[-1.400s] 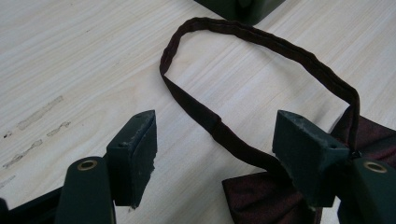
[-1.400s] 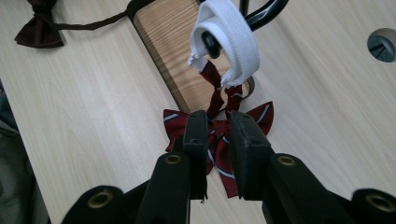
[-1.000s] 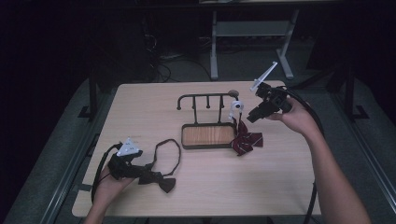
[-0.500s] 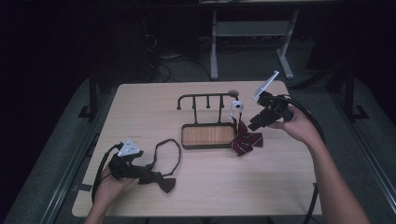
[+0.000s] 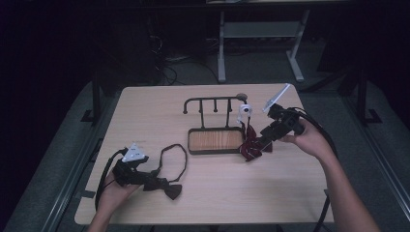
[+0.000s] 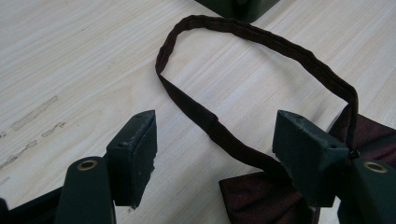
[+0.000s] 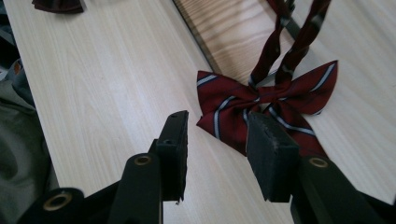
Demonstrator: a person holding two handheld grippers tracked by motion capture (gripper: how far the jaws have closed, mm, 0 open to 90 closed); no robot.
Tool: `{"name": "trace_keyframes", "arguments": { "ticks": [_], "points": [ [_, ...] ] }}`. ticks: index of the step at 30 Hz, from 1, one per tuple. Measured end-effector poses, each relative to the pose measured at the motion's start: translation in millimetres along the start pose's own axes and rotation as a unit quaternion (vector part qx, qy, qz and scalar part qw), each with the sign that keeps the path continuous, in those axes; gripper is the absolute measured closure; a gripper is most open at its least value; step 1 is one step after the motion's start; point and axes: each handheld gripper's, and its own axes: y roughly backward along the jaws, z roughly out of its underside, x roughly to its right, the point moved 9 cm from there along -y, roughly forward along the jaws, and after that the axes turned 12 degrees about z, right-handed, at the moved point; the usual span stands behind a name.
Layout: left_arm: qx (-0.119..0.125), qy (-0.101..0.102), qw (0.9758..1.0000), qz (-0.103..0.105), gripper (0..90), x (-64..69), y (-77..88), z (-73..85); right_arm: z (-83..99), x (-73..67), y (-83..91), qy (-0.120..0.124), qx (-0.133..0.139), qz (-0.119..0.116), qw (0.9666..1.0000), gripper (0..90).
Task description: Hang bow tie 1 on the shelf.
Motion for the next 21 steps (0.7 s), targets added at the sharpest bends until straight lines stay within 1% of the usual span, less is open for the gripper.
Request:
{"name": "trace_keyframes", "arguments": {
  "ticks": [2,3,11,12,15,21],
  "points": [
    [0.000,0.000,1.0000,0.000,31.3,0.0,-0.1,0.1,1.2,-1.1,-1.1,0.000,0.001,-0.002,1.0000,58.1],
    [0.001,-0.001,1.0000,0.000,31.3,0.0,-0.5,-0.1,3.6,-3.8,-2.9,0.000,0.003,-0.005,1.0000,57.6],
    [0.001,0.001,1.0000,0.001,31.3,0.7,-1.0,0.0,11.5,-10.5,-10.5,-0.001,0.001,-0.008,1.0000,56.6],
    [0.001,0.001,1.0000,0.001,31.3,0.7,-1.1,0.0,12.6,-10.0,-11.9,0.001,0.003,-0.007,1.0000,56.5],
    [0.000,0.000,1.0000,0.001,31.3,0.7,-1.2,0.3,17.5,-11.0,-14.4,-0.005,0.000,-0.009,1.0000,56.0],
    [-0.002,0.000,1.0000,0.002,31.3,0.9,-1.7,0.4,25.8,-12.8,-18.5,-0.009,0.004,-0.014,0.9998,54.2]
  ]
}}
